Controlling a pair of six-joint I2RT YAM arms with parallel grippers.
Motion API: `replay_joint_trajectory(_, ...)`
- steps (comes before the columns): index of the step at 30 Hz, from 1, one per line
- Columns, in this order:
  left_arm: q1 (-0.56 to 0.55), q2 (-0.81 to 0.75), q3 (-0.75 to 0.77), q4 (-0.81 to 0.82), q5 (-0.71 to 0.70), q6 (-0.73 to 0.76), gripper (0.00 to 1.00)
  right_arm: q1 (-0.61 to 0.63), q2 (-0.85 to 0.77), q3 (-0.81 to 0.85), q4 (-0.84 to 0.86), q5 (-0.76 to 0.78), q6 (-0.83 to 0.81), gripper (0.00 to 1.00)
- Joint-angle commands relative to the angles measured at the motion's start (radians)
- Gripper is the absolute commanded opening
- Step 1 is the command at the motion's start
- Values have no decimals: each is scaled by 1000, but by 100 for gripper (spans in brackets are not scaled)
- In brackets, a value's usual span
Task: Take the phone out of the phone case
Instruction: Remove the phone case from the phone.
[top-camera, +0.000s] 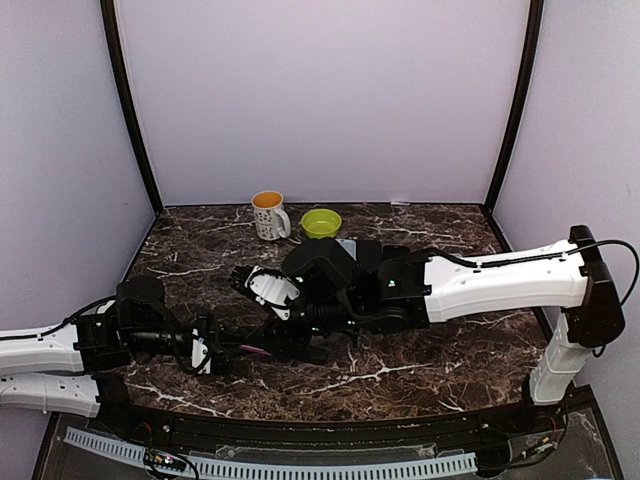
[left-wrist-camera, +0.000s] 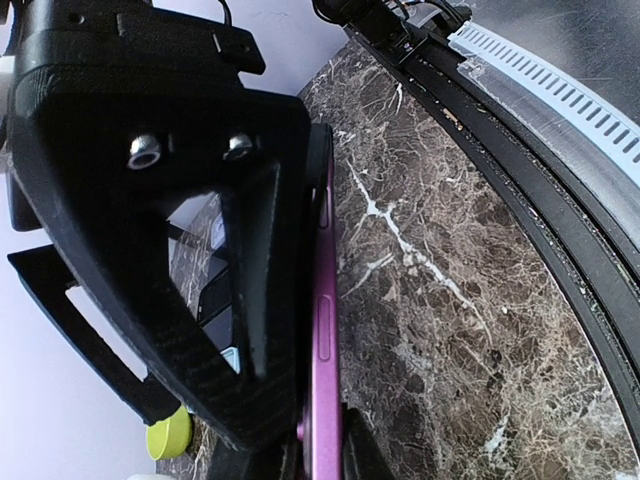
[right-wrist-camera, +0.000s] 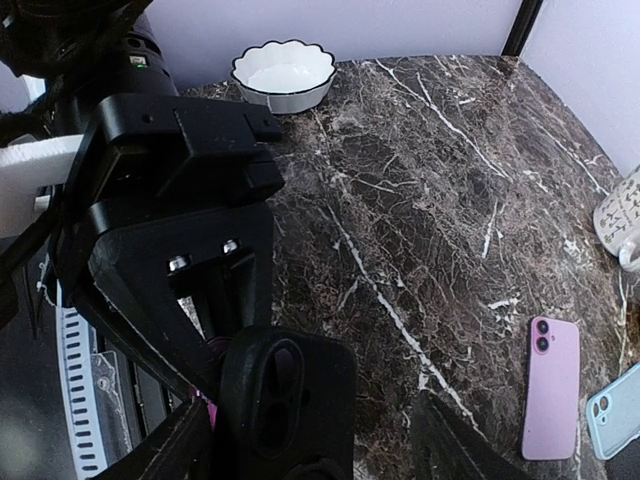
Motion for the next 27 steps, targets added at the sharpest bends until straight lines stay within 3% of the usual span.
replay_joint_trajectory(1,1,-16,54,47,35,-17,0,12,16,38,-9,27,-11,65)
replay_joint_trajectory(17,1,-15,51,56,-5,-27,0,42,60,62,-134,133,-88,41)
replay_joint_trajectory(27,1,-13,52,58,-14,-26,0,53,65,62,-173,145,-104,30)
